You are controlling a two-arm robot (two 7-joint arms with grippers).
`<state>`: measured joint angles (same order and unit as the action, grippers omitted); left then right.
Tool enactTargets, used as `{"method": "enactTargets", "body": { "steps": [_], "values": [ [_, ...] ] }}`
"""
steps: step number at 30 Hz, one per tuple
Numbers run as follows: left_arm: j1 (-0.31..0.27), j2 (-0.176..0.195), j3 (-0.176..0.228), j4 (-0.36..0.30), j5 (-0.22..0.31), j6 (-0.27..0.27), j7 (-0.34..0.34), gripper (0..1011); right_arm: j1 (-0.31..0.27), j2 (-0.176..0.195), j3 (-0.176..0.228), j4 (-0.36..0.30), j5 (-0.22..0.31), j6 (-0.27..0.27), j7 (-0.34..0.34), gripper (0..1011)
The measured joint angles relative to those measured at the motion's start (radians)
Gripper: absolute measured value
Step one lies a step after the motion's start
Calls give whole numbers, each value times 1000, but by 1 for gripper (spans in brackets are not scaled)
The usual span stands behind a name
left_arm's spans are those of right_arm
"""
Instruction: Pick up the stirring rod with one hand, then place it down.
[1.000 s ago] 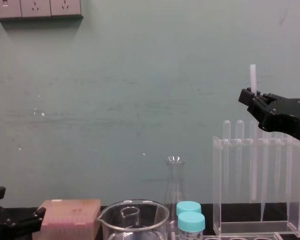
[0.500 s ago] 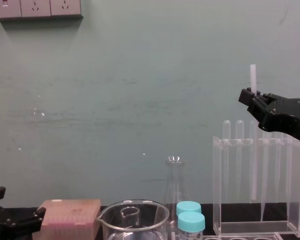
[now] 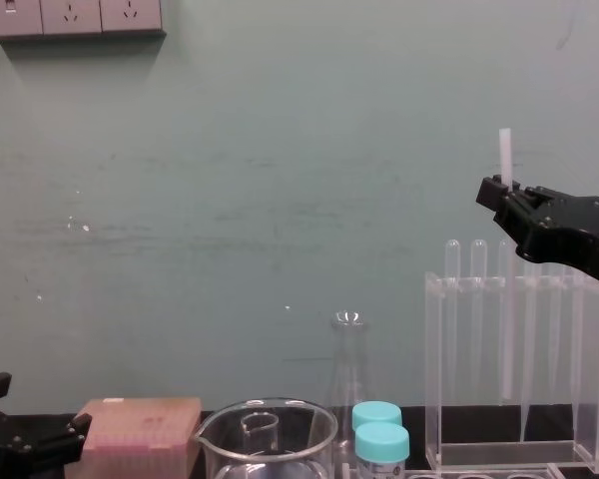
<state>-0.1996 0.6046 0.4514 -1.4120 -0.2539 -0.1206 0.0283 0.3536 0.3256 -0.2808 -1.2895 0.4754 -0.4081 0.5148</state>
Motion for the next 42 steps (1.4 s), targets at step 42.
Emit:
{"method": "enactTargets", "body": {
  "steps": [42],
  "values": [
    [0, 0, 0, 0, 0, 0, 0, 1000, 0, 0, 0, 0, 0, 0, 0, 70]
  ]
}}
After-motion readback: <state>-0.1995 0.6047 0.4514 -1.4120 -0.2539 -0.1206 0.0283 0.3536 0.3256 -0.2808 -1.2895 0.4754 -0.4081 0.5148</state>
